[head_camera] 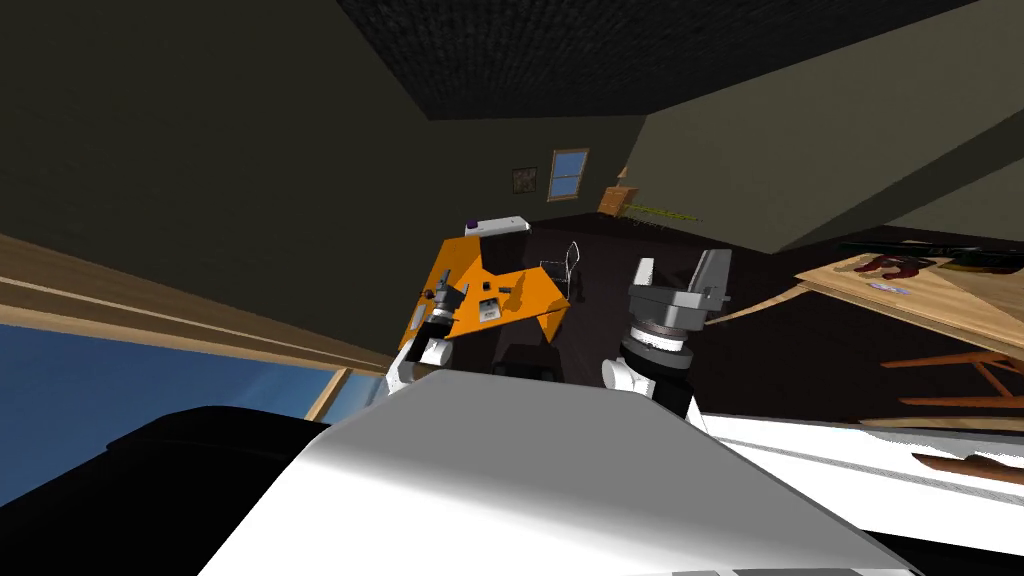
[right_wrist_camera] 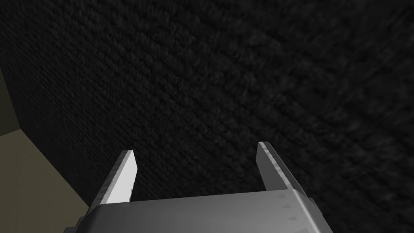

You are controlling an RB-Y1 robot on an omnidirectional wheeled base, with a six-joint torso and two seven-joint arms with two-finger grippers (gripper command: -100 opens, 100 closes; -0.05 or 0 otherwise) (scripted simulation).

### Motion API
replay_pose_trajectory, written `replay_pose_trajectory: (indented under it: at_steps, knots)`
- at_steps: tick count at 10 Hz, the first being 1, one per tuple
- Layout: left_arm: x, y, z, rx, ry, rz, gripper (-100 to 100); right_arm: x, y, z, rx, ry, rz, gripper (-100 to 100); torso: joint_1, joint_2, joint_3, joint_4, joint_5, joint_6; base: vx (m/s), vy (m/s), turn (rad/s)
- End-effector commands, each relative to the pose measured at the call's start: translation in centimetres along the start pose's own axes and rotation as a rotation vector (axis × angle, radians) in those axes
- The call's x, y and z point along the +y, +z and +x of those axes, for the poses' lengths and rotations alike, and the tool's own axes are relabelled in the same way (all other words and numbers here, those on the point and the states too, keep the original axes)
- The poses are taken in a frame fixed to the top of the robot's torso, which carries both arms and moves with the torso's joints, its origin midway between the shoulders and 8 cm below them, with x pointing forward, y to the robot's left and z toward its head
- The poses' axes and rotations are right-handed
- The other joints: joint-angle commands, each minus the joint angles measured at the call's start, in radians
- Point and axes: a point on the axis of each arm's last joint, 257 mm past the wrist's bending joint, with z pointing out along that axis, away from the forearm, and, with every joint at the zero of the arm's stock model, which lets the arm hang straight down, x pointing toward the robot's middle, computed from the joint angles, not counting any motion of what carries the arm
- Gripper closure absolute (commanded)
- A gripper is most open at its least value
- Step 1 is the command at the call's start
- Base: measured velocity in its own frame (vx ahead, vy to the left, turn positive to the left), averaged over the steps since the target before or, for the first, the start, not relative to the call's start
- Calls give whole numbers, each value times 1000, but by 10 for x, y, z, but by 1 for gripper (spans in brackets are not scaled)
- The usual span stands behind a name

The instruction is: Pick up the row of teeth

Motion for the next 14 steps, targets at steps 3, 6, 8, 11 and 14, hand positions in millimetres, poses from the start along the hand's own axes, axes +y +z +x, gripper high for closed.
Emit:
replay_pose_trajectory:
  at_steps: [3,6,8,11,14]
  knots:
    - [52,-10,-32,-52,-69,-173,-100,0,0,0,0,0,0,0,1,-1,-1,0,0,-1,-35,-14,-236]
    - [88,-21,-60,-110,-111,-295,-100,0,0,0,0,0,0,0,0,-2,-1,-1,0,0,-22,-20,-313]
    - [119,-36,-90,-176,-143,-401,-100,0,0,0,0,0,0,0,0,-3,-2,-1,0,0,1,-31,-302]
    - [147,-55,-122,-254,-167,-513,-100,0,0,0,0,0,0,0,0,-4,-2,-1,0,0,7,-26,-271]
    - [173,-83,-162,-348,-179,-622,-100,0,0,0,0,0,0,0,1,-5,-3,-1,0,0,23,-23,-208]
